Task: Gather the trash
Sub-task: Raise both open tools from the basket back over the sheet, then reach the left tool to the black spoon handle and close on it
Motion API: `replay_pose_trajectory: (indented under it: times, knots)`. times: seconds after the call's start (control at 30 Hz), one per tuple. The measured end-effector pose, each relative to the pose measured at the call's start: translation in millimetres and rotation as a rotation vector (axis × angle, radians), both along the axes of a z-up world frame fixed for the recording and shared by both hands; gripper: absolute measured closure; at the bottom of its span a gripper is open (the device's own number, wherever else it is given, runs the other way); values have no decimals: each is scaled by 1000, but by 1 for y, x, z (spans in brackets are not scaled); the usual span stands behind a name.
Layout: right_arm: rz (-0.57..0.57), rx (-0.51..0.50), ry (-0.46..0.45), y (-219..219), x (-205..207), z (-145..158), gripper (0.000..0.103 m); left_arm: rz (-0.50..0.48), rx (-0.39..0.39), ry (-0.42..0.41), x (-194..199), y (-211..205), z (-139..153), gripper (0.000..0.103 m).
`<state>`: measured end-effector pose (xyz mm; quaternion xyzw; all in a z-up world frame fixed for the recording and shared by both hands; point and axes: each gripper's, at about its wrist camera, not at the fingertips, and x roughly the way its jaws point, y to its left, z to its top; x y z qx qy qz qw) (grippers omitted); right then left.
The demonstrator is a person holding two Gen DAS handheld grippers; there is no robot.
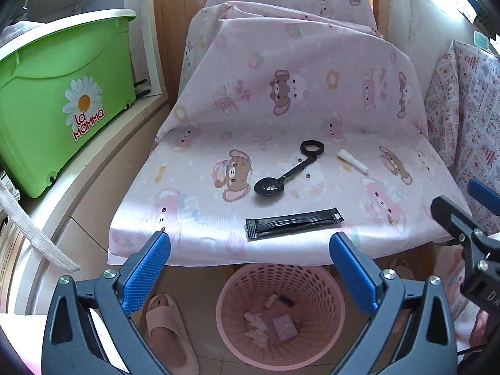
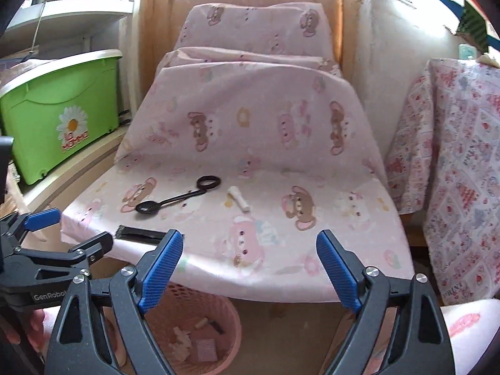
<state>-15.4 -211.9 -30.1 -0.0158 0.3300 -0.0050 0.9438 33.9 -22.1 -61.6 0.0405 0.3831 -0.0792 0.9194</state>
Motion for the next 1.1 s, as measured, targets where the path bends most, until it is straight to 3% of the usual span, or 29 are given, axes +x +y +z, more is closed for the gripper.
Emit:
replay_pose_trajectory:
  times: [0.1, 0.23, 0.3, 0.43, 0.63, 0.8, 0.87, 0.97, 1.1]
  knots:
    - [62, 102, 32, -9, 12, 9, 14, -56, -22, 3, 10, 2, 15, 2]
    - [113, 186, 72, -27, 40, 22, 14, -87, 79, -46, 27, -4, 33, 1]
    - [99, 163, 78, -33, 56, 28, 14, -88, 95, -66, 37, -5, 39, 1]
    - [135, 70, 58, -38, 82, 33, 13, -83, 85, -17, 63, -3, 33, 1]
    - [142, 45, 95, -43, 96, 3, 13, -90, 30, 72, 79, 6, -1, 2]
    - [108, 109, 158, -50, 102, -19, 14, -90, -31, 117, 81, 11, -21, 12]
    - [109, 85, 134, -50, 102, -17, 14, -72, -67, 108, 83, 13, -23, 26]
    - [100, 61, 134, -50, 104, -18, 14, -102, -45, 92, 86, 2, -25, 34]
    - [96, 96, 165, -53, 109, -23, 14, -163, -6, 86, 92, -19, -28, 34]
